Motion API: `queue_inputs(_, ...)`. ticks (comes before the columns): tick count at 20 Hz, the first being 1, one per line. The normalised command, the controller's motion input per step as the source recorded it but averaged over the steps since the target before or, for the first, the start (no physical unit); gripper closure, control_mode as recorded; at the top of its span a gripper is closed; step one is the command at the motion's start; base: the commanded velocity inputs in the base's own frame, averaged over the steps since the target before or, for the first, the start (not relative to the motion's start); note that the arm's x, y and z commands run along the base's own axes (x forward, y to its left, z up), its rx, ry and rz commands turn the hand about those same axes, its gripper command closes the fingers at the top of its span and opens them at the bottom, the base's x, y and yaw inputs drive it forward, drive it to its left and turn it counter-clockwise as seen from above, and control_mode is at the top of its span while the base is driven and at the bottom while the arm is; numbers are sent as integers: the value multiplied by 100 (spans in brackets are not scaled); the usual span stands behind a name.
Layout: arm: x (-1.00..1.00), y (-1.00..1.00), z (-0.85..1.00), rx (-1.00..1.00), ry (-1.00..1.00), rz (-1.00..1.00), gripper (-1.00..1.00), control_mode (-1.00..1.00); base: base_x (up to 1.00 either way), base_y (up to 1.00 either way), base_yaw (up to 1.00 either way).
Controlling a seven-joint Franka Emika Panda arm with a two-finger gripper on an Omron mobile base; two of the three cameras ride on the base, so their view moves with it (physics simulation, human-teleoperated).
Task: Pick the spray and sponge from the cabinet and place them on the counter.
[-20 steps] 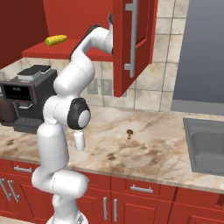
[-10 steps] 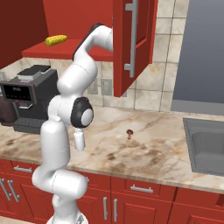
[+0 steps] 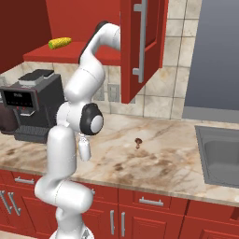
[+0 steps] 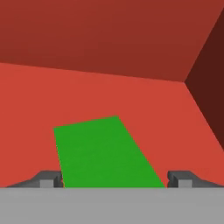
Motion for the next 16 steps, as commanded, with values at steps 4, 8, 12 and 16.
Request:
queue_inputs(4, 0, 0, -89, 0, 0, 1, -100, -100, 0, 0, 0)
queue_inputs(8, 0, 0, -100, 0, 0, 0, -100, -100, 0, 0, 0)
queue_inputs(12, 0, 0, -100, 0, 0, 0, -100, -100, 0, 0, 0)
queue_inputs(16, 0, 0, -89, 1, 0, 0, -100, -100, 0, 0, 0)
